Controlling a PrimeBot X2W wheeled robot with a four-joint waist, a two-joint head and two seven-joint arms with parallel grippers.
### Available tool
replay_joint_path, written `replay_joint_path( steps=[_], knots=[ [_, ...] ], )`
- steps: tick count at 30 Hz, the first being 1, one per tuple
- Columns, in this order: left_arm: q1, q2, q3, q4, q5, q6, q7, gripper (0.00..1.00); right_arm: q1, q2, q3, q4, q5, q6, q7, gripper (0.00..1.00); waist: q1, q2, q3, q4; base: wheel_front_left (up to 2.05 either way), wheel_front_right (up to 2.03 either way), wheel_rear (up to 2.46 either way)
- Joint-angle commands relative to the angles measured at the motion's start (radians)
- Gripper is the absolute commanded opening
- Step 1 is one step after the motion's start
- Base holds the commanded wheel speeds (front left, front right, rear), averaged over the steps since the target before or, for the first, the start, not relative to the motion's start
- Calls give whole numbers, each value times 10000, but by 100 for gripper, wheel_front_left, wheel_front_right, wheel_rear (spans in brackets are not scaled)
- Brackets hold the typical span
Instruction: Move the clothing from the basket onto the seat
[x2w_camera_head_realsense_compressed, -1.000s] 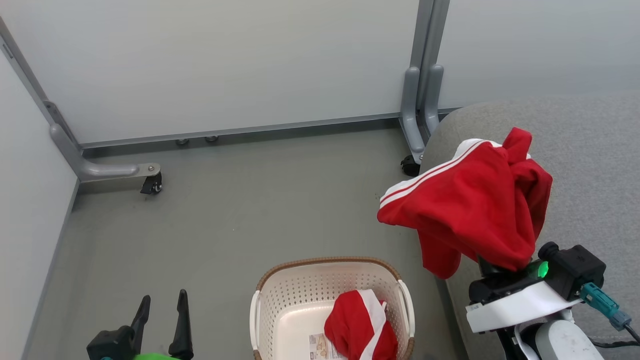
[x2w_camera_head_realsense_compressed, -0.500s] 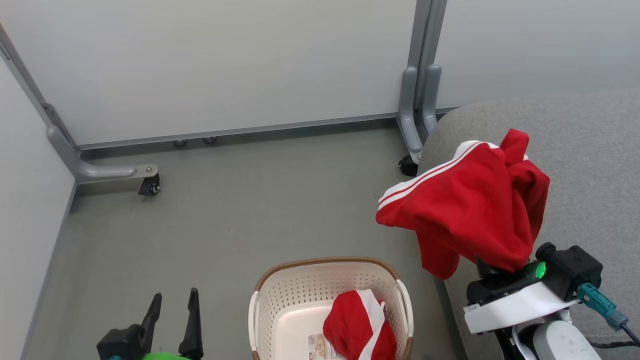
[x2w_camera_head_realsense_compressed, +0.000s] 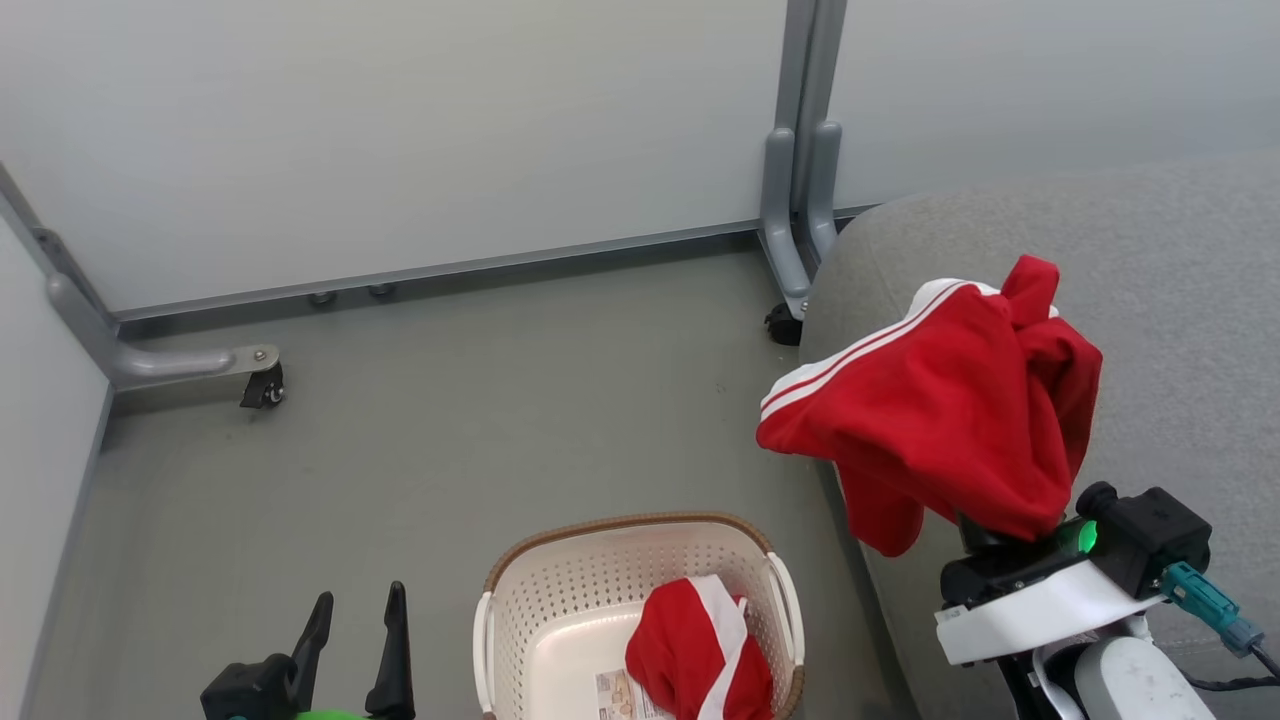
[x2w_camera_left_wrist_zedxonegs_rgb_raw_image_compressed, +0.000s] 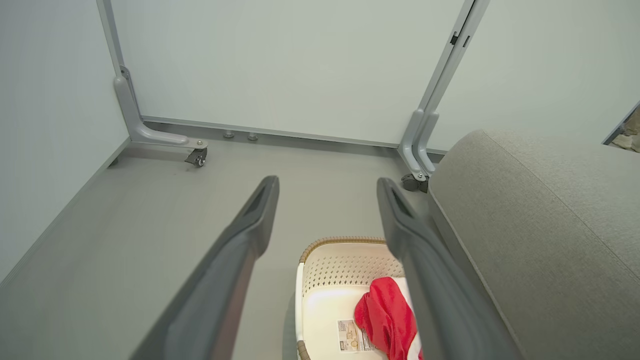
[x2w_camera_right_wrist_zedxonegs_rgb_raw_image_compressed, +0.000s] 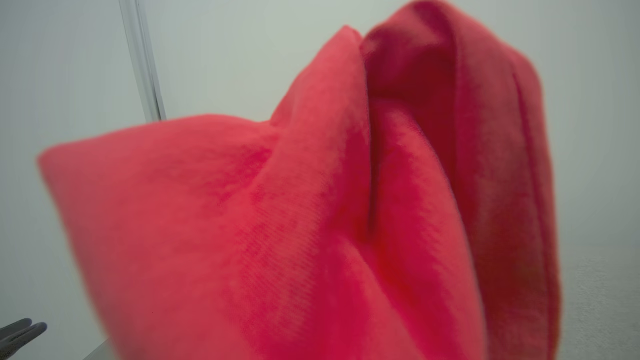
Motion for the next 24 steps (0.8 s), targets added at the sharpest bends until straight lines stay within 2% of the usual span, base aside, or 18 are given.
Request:
replay_joint_path(
  steps=[1, 9, 24],
  knots=[
    [28, 20, 5, -64, -72, -20, 5, 100, -154, -67, -67, -64, -53, 1, -35, 0, 0, 0, 81, -353, 0, 0, 0],
    [-328, -17, -271, -235, -105, -19, 5, 100, -170, -138, -494, -147, -145, 1, -35, 0, 0, 0, 349, -1470, 0, 0, 0],
    [-819, -37, -639, -539, -96, -8, 5, 100, -310, -170, -1068, -352, -247, 1, -35, 0, 0, 0, 884, -4093, 0, 0, 0]
  ],
)
